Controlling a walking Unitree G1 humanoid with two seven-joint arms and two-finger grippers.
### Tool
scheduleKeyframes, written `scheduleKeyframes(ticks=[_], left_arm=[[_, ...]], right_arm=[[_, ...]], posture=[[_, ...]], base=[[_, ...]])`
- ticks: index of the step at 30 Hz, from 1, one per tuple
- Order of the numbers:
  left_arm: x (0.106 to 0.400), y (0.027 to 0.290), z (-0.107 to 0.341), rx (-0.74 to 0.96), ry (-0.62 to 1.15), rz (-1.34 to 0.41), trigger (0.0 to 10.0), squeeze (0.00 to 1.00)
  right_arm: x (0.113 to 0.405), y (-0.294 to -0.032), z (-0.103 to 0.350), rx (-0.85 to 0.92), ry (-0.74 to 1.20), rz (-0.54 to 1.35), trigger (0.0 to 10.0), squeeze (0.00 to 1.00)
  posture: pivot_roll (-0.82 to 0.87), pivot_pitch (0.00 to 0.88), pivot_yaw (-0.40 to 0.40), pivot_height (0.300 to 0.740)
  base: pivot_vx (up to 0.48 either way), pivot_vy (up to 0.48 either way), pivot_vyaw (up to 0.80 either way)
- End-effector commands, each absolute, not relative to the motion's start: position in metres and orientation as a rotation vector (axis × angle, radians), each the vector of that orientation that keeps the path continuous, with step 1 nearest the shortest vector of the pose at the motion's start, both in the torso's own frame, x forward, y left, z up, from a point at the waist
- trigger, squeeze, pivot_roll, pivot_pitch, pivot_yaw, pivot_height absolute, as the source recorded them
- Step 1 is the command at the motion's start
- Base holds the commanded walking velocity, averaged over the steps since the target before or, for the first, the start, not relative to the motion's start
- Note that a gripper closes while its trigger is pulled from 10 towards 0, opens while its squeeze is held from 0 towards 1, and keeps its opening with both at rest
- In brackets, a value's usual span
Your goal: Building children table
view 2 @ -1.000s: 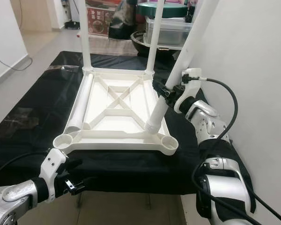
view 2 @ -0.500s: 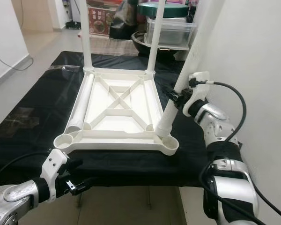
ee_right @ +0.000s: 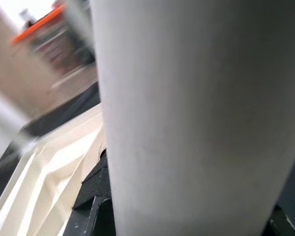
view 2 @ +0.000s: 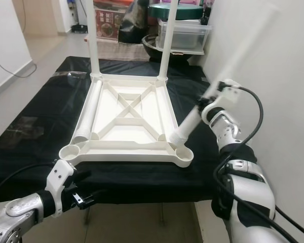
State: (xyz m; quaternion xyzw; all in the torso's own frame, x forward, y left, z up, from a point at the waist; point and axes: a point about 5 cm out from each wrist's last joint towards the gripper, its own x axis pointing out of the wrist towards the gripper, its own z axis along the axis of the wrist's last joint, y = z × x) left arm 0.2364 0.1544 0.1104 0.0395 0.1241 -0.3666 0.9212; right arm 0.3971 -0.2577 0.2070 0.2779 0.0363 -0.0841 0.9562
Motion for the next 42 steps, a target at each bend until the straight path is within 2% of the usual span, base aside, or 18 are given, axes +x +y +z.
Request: scheduleKeyframes(ticks=[1,6,26,31,36,40,42], left_arm=[[0.234,0.152,0.108,0.078,0.26,-0.759,10.0,0.0],[0.233,0.152,0.107,0.079,0.262,-0.76,10.0,0.0],[0.236,0.148,0.105,0.086,0.261,-0.778,10.0,0.0],[0.236,0.147,0.105,0.088,0.262,-0.782,10.0,0.0],[0.236,0.147,0.105,0.088,0.263,-0.783,10.0,0.0],[0.236,0.146,0.104,0.089,0.264,-0.787,10.0,0.0],[0.236,0.144,0.104,0.089,0.262,-0.792,10.0,0.0]], right_arm=[[0.394,-0.254,0.184,0.607,0.141,-0.249,0.0,0.0],[0.396,-0.246,0.182,0.633,0.149,-0.254,0.0,0.0],[0.397,-0.249,0.183,0.619,0.161,-0.34,0.0,0.0],[0.394,-0.256,0.18,0.631,0.175,-0.453,0.0,0.0],[0.394,-0.255,0.179,0.641,0.175,-0.477,0.0,0.0],[0.395,-0.247,0.177,0.682,0.176,-0.459,0.0,0.0],[0.401,-0.233,0.185,0.726,0.122,-0.334,0.0,0.0]], posture=[[0.1,0.0,-0.097,0.74],[0.1,0.0,-0.094,0.74],[0.09,0.0,-0.089,0.74],[0.09,0.0,-0.089,0.74],[0.09,0.0,-0.089,0.74],[0.09,0.0,-0.087,0.74],[0.09,0.0,-0.088,0.74]], base=[[0.0,0.0,0.0],[0.0,0.0,0.0],[0.0,0.0,0.0],[0.0,0.0,0.0],[0.0,0.0,0.0],[0.0,0.0,0.0],[0.0,0.0,0.0]])
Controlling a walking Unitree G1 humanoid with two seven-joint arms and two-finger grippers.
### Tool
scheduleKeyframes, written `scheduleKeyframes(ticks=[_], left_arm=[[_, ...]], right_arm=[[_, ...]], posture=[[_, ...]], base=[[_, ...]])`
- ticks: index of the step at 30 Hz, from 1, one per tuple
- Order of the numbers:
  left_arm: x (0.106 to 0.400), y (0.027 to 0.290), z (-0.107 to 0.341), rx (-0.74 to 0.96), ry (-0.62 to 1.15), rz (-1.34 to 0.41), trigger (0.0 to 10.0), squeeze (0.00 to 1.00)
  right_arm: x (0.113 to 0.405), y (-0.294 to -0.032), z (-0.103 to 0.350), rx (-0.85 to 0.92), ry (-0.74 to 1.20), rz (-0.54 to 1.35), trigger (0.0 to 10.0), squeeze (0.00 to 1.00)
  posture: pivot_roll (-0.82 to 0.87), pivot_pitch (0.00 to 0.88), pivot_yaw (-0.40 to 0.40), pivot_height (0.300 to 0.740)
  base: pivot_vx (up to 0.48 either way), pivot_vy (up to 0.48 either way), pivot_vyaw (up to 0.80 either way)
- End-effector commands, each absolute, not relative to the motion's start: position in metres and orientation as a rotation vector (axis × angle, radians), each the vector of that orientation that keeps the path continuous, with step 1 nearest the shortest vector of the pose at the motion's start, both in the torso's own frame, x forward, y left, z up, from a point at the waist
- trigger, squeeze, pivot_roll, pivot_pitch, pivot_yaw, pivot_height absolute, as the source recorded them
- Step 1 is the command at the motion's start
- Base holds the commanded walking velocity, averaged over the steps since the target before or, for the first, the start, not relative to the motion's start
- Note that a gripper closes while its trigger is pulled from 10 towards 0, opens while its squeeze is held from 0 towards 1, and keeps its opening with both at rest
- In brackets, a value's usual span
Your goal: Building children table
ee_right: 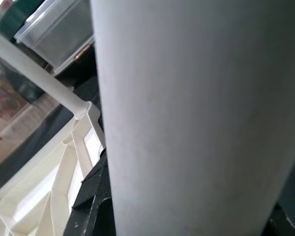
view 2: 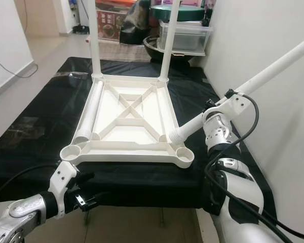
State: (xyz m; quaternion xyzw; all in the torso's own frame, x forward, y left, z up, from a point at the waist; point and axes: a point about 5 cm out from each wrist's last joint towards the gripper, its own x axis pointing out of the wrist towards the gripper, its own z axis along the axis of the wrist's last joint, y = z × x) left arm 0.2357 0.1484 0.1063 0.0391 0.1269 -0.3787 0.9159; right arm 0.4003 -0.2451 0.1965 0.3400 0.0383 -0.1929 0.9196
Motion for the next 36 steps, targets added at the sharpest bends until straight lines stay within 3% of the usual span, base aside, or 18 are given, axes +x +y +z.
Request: scheduleKeyframes(ticks=[1,3,8,12,13,21,36], left_arm=[[0.236,0.144,0.104,0.089,0.262,-0.792,10.0,0.0],[0.237,0.144,0.104,0.09,0.261,-0.793,10.0,0.0],[0.236,0.145,0.104,0.091,0.263,-0.8,10.0,0.0],[0.236,0.145,0.104,0.09,0.264,-0.807,10.0,0.0],[0.236,0.142,0.104,0.086,0.263,-0.818,10.0,0.0],[0.231,0.142,0.105,0.081,0.268,-0.847,10.0,0.0],[0.221,0.136,0.109,0.043,0.278,-0.967,10.0,0.0]], right_arm=[[0.401,-0.233,0.185,0.726,0.122,-0.334,0.0,0.0],[0.404,-0.225,0.193,0.735,0.078,-0.236,0.0,0.0],[0.399,-0.175,0.256,0.743,-0.193,0.441,0.0,0.0],[0.39,-0.161,0.267,0.743,-0.224,0.624,0.0,0.0],[0.379,-0.15,0.275,0.725,-0.256,0.777,0.0,0.0],[0.357,-0.128,0.274,0.628,-0.264,1.088,0.0,0.0],[0.329,-0.123,0.268,0.583,-0.261,1.334,0.0,0.0]], posture=[[0.09,0.0,-0.088,0.74],[0.09,0.0,-0.088,0.74],[0.09,0.0,-0.088,0.74],[0.09,0.0,-0.088,0.74],[0.09,0.0,-0.091,0.74],[0.1,0.0,-0.097,0.74],[0.1,0.0,-0.094,0.74]], base=[[0.0,0.0,0.0],[0.0,0.0,0.0],[0.0,0.0,0.0],[0.0,0.0,0.0],[0.0,0.0,0.0],[0.0,0.0,0.0],[0.0,0.0,0.0]])
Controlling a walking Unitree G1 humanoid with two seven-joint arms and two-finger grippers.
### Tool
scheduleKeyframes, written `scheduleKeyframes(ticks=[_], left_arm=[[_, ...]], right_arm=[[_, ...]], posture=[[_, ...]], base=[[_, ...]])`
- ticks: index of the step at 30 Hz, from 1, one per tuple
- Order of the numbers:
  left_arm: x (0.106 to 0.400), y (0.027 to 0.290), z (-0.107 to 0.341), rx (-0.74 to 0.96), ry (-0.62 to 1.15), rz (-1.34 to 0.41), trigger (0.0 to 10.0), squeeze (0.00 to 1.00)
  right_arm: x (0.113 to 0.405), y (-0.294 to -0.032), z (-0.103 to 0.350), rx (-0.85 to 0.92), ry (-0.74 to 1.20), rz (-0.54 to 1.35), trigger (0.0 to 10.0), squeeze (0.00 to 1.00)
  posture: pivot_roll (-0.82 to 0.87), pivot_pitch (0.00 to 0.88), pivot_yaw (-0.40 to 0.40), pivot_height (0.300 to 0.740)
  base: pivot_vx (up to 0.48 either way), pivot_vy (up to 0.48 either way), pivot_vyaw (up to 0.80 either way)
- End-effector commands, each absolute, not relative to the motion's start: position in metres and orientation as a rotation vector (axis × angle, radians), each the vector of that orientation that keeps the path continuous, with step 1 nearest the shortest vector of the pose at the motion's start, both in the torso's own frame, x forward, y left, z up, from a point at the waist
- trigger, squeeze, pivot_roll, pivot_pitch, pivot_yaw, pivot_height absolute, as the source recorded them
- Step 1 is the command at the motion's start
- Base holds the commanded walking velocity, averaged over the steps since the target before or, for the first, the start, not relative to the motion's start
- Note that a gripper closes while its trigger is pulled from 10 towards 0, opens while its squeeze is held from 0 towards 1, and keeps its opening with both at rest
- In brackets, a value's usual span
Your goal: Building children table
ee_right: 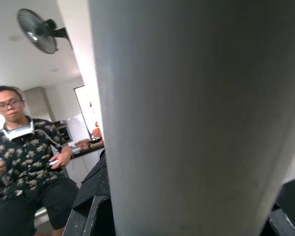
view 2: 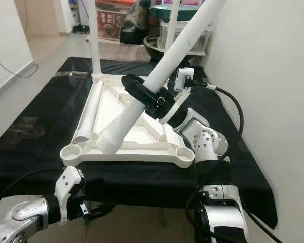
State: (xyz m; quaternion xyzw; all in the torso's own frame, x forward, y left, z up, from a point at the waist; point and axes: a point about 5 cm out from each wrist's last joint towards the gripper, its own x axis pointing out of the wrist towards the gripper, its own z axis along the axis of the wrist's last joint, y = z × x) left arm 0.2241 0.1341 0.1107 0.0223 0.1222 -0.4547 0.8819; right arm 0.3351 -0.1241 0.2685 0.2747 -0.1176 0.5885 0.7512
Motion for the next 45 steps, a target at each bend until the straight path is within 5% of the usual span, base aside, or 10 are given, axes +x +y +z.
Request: scheduleKeyframes(ticks=[1,29,45], left_arm=[[0.221,0.136,0.109,0.043,0.278,-0.967,10.0,0.0],[0.218,0.134,0.115,0.012,0.281,-1.04,10.0,0.0],[0.217,0.134,0.111,0.011,0.289,-1.013,10.0,0.0]], right_arm=[[0.329,-0.123,0.268,0.583,-0.261,1.334,0.0,0.0],[0.317,-0.116,0.248,0.506,-0.197,1.384,0.0,0.0],[0.34,-0.18,0.262,0.219,-0.202,1.151,0.0,0.0]], posture=[[0.1,0.0,-0.094,0.74],[0.1,0.0,-0.087,0.74],[0.09,0.0,-0.091,0.74]], base=[[0.0,0.0,0.0],[0.0,0.0,0.0],[0.0,0.0,0.0]])
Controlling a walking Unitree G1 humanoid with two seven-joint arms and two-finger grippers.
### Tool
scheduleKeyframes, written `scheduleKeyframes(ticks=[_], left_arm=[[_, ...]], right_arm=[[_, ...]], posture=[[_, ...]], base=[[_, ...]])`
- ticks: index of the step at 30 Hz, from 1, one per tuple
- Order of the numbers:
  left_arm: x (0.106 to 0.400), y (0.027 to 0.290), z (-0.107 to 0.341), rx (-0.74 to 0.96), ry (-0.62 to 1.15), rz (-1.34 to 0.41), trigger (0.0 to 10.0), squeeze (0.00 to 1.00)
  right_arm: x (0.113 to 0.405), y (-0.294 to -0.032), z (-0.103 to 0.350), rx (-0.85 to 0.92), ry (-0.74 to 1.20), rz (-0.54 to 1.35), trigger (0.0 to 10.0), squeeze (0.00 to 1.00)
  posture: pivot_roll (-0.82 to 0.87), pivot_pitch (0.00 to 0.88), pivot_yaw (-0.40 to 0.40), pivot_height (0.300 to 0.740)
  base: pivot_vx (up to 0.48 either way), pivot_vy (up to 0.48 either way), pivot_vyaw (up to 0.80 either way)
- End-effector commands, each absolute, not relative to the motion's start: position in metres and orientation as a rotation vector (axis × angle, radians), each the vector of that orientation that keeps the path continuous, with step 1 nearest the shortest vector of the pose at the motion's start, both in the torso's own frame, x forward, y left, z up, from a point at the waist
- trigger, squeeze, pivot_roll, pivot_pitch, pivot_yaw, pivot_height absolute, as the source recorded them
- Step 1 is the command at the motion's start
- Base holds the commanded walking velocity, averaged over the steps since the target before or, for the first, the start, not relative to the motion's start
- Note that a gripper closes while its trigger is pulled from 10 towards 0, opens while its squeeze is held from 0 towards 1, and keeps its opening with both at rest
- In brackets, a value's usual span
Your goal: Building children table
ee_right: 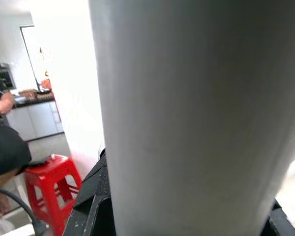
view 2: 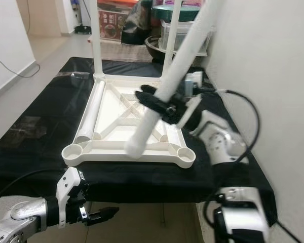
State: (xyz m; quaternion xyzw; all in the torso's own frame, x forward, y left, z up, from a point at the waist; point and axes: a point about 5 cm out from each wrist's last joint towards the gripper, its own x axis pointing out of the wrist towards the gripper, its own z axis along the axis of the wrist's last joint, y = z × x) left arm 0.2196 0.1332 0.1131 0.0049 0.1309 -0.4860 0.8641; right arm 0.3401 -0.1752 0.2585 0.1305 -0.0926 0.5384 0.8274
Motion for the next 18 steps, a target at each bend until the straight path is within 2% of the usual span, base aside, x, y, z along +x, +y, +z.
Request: scheduleKeyframes(ticks=[1,7,9,12,18], left_arm=[[0.217,0.134,0.111,0.011,0.289,-1.013,10.0,0.0],[0.218,0.134,0.11,0.004,0.285,-1.004,10.0,0.0],[0.218,0.131,0.109,0.001,0.282,-1.005,10.0,0.0],[0.219,0.13,0.109,-0.002,0.279,-1.009,10.0,0.0],[0.219,0.129,0.11,-0.002,0.279,-1.009,10.0,0.0]], right_arm=[[0.34,-0.18,0.262,0.219,-0.202,1.151,0.0,0.0],[0.338,-0.198,0.255,0.002,-0.111,1.133,0.0,0.0],[0.338,-0.198,0.248,-0.128,-0.09,1.114,0.0,0.0],[0.338,-0.193,0.242,-0.227,-0.08,1.117,0.0,0.0],[0.339,-0.19,0.24,-0.254,-0.083,1.115,0.0,0.0]], posture=[[0.09,0.0,-0.091,0.74],[0.08,0.0,-0.09,0.74],[0.07,0.0,-0.087,0.74],[0.07,0.0,-0.087,0.74],[0.08,0.0,-0.085,0.74]], base=[[0.0,0.0,0.0],[0.0,0.0,0.0],[0.0,0.0,0.0],[0.0,0.0,0.0],[0.0,0.0,0.0]])
